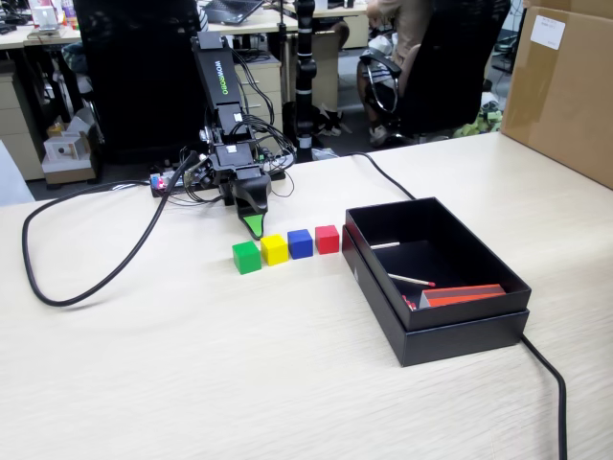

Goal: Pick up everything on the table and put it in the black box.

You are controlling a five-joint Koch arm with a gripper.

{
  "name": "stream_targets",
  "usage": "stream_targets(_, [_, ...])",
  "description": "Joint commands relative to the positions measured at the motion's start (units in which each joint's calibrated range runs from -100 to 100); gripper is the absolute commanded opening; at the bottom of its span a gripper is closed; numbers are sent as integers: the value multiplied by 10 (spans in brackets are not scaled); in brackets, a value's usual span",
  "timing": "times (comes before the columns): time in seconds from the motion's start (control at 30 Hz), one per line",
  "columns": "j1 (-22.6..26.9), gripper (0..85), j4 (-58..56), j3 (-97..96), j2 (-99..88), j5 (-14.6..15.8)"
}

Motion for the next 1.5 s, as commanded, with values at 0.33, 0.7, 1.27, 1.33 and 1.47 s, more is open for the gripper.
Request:
stream_targets(0.33, [-8,491,-437,359,79,-5])
stream_targets(0.7, [-31,447,-561,595,343,-50])
stream_targets(1.27, [-71,419,-561,708,667,-89])
stream_targets(1.33, [-69,392,-557,716,689,-86])
stream_targets(1.47, [-69,97,-475,716,720,-80])
